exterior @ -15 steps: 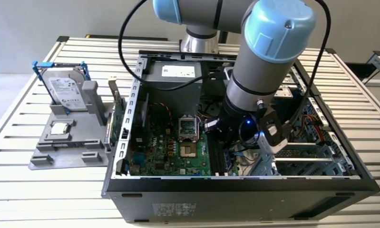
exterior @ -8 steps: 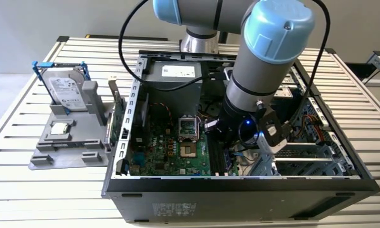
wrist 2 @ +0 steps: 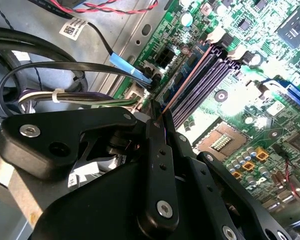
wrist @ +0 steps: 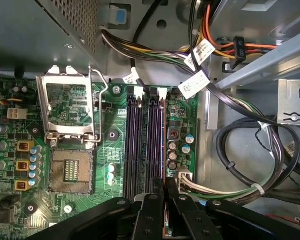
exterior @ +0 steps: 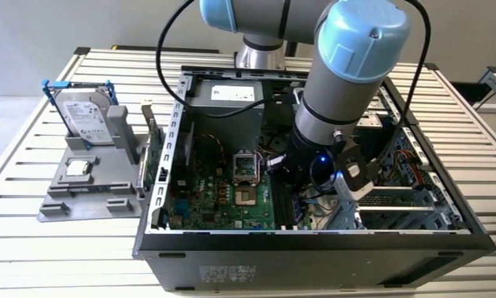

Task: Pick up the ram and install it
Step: 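Insert the ram into the slot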

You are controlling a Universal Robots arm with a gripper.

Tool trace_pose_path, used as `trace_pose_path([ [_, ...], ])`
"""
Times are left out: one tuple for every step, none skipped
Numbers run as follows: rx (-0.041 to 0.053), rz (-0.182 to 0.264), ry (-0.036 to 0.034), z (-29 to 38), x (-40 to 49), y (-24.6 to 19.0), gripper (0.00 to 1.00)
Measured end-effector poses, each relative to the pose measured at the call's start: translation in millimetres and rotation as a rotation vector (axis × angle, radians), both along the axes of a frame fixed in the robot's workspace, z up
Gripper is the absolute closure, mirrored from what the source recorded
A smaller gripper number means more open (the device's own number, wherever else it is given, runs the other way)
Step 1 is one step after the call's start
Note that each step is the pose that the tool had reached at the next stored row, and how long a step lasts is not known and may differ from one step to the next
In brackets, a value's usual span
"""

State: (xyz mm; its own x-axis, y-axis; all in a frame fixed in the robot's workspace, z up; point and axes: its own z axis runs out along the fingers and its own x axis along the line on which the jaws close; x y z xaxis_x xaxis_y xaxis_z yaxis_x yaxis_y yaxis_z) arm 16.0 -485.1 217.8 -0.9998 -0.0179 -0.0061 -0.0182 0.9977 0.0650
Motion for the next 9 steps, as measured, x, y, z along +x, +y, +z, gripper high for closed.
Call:
trace_pose_path([
  [0.0001, -0.003, 0.0, -0.1, 0.0, 0.1, 1.0],
  [0.0002, -0.005, 0.0, -0.2, 0.0, 0.3, 1.0],
  [0.0, -0.006, 0.0, -0.3, 0.0, 0.3, 1.0],
  [-0.0002, -0.006, 0.0, -0.4, 0.0, 0.3, 1.0],
  [-0.0001, -0.006, 0.0, -0.7, 0.0, 0.3, 1.0],
  [0.0001, -0.006, 0.0, -1.1, 0.0, 0.3, 1.0],
  [0.0002, -0.006, -0.0001, -1.5, 0.0, 0.3, 1.0],
  [0.0001, -0.006, -0.0001, -1.9, 0.0, 0.3, 1.0],
  [0.0, -0.006, -0.0001, -2.3, 0.0, 0.3, 1.0],
])
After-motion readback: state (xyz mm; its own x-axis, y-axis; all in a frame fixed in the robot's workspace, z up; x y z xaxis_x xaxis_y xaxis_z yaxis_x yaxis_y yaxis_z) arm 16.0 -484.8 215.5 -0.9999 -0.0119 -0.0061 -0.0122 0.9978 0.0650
